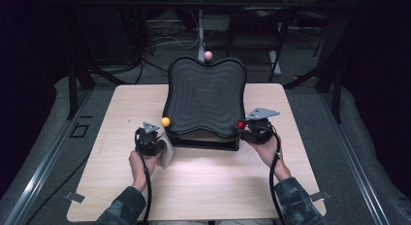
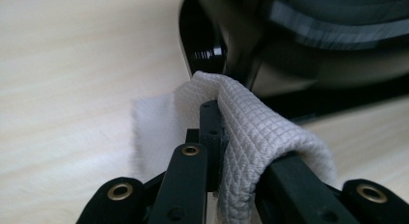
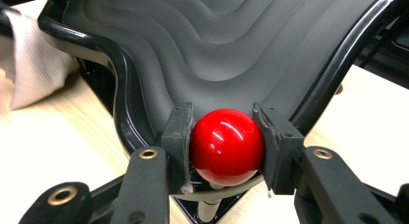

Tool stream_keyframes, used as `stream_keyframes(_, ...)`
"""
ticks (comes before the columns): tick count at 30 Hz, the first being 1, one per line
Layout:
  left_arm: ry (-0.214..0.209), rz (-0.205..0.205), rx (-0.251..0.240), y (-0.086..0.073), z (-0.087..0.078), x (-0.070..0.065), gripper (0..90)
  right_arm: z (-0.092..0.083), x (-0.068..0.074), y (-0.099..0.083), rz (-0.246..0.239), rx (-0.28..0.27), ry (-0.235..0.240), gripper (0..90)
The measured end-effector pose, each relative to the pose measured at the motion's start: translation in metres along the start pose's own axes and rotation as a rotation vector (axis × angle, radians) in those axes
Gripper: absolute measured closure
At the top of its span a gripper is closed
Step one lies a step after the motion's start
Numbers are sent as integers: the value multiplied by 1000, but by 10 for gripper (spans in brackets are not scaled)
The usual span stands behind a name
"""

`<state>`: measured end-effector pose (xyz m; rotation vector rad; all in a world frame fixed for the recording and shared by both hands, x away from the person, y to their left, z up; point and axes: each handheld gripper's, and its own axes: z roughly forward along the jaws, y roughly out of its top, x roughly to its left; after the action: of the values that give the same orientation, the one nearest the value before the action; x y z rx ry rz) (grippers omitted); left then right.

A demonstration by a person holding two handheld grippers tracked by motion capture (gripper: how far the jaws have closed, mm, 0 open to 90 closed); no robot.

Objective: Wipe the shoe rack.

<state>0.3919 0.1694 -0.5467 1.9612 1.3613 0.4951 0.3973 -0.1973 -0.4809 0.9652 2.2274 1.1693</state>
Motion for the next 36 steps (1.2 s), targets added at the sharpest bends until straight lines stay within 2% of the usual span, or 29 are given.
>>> stream_keyframes(1,-21,-33,9,-3,3,1,854,0,0,0,1,0,0,601)
stream_keyframes(2,-33,-45,18,-4,5,2,852,1,0,0,1,-5,2,601)
stream_keyframes(5,-27,-48,-22,-1,-2,-1,852,0,0,0,0,0,2,601)
stream_keyframes(6,-26,-42,-50,1,-7,-3,852,0,0,0,-1,2,2,601)
stream_keyframes(8,-48,-29,-61,3,-12,-6,852,0,0,0,-1,-3,1,601)
stream_keyframes(10,-66,3,-64,5,-17,-12,852,0,0,0,-2,1,0,601)
stream_keyframes(12,-65,37,-62,4,-17,-17,851,0,0,0,-3,0,-1,601)
stream_keyframes(13,-65,41,-63,4,-16,-18,851,0,0,0,-3,0,0,602)
stream_keyframes(16,-71,34,-23,2,-7,-16,851,0,1,0,-4,0,-2,601)
stream_keyframes(18,-90,-6,24,-1,1,-10,851,0,0,0,-5,2,-2,601)
stream_keyframes(20,-75,-32,34,-3,4,-4,851,0,1,0,-4,-2,-2,601)
stream_keyframes(22,-53,-52,2,-2,0,1,850,0,1,0,-4,-4,-4,601)
stream_keyframes(23,-27,-46,-33,0,-4,2,850,0,1,-1,-4,-5,-4,601)
stream_keyframes(24,-19,-43,-48,1,-7,3,848,0,1,-1,-5,-4,-3,601)
stream_keyframes(27,-69,-29,-76,5,-10,5,831,0,0,-1,-5,-7,-3,600)
stream_keyframes(28,-86,-22,-62,5,-8,5,831,-1,0,-1,0,-6,-5,599)
stream_keyframes(29,-119,-13,-24,3,-4,6,831,-1,-1,-1,1,-3,1,600)
stream_keyframes(31,-139,2,23,0,2,6,834,-2,-1,-1,2,0,-3,599)
stream_keyframes(34,-126,25,29,-1,-4,5,842,-4,-3,-2,6,4,0,599)
stream_keyframes(36,-122,17,4,-2,-10,7,845,-5,-4,-2,7,8,7,599)
